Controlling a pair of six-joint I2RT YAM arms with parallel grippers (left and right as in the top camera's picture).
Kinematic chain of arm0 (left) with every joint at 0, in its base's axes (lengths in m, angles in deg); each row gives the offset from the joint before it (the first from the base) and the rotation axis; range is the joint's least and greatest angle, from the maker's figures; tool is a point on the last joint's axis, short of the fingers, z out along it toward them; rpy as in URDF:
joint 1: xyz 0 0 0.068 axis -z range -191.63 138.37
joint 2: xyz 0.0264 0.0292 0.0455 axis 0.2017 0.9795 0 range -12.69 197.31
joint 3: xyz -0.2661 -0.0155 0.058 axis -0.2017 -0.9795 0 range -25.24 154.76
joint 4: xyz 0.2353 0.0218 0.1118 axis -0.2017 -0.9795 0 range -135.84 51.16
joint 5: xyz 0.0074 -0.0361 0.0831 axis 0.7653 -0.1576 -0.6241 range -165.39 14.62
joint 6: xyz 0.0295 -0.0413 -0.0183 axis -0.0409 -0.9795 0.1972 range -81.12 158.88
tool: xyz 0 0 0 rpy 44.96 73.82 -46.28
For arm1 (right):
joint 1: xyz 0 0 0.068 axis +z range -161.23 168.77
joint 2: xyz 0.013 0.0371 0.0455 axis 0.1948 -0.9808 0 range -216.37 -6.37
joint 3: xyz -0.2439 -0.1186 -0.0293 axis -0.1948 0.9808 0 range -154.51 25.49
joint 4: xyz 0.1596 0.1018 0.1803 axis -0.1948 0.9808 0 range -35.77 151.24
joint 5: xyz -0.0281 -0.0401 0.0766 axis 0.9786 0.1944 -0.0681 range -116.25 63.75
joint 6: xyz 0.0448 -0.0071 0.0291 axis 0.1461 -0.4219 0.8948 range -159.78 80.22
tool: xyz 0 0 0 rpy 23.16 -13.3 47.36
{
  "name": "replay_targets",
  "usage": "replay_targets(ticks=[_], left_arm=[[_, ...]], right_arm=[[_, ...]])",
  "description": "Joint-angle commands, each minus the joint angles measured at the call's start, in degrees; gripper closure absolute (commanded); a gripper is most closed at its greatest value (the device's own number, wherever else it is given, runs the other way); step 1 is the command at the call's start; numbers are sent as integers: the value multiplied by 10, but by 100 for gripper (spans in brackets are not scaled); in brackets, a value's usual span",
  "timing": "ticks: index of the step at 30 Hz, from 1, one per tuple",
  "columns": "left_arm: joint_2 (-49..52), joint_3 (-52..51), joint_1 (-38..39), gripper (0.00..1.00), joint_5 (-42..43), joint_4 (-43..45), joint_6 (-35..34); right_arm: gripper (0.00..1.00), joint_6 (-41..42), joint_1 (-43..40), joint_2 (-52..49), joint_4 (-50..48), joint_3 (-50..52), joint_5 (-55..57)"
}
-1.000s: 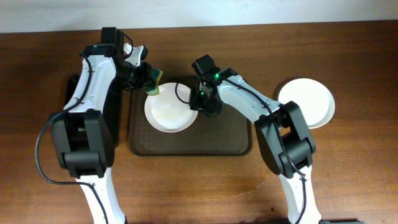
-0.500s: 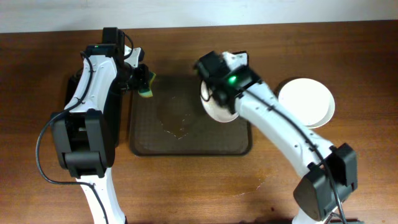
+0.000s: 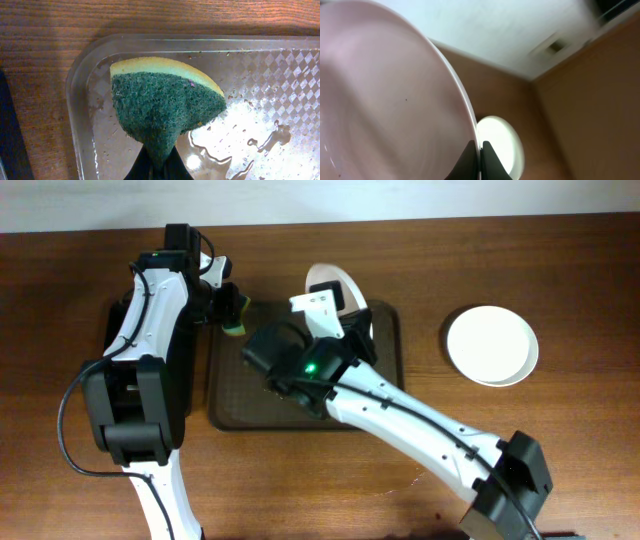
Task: Clean dirty plates on tray and stack at the side
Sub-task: 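Carry the last plate with the right gripper onto the plate stack, then place the sponge back on the black tray with the left gripper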
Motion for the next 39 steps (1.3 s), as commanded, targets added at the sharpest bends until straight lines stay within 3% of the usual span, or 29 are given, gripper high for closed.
replay_targets(ticks=[1, 3, 5, 11, 16, 20, 21, 23, 24, 25, 26, 27, 31, 33, 35, 39], left_arm=[[-2, 5, 1, 99, 0, 1, -6], [-2, 5, 1, 99, 0, 2, -6], [-2, 5, 1, 99, 0, 3, -6], [-2, 5, 1, 99, -24, 3, -6], [-2, 5, 1, 99, -24, 3, -6], [-2, 5, 1, 99, -23, 3, -6], [-2, 9, 1, 99, -23, -2, -6], [-4, 57, -4, 99, -24, -45, -5], [-7, 89, -10, 99, -30, -75, -6], [-10, 114, -15, 99, -47, -102, -6], [-19, 160, -24, 99, -90, -163, -6], [-27, 180, -31, 99, -113, -199, -7], [-64, 190, -92, 99, -176, -299, -57], [-63, 154, -111, 99, -204, -284, -57], [-63, 74, -117, 99, -249, -212, -57], [-62, -120, -123, 99, -248, 0, -57]], right_arm=[[96, 34, -98, 5, -5, 0, -319], [96, -48, -218, 5, -9, 0, -542], [96, -96, -331, 5, -13, 0, -644], [96, -127, -632, 5, -22, 54, -672], [96, -120, -741, 5, -140, 207, -678], [93, -120, -746, 5, -195, 249, -681], [71, -121, -745, 5, -201, 245, -695], [44, -172, -741, 6, -198, 213, -797], [43, -179, -736, 10, -189, 190, -821], [30, -187, -723, 17, -170, 158, -838], [30, -194, -700, 22, -141, 125, -837], [16, -198, -681, 24, -119, 102, -833], [16, -196, -550, 26, -99, 66, -833], [11, -193, -481, 25, -120, 66, -815], [11, -182, -438, 24, -126, 66, -804], [11, -182, -415, 24, -125, 66, -803]])
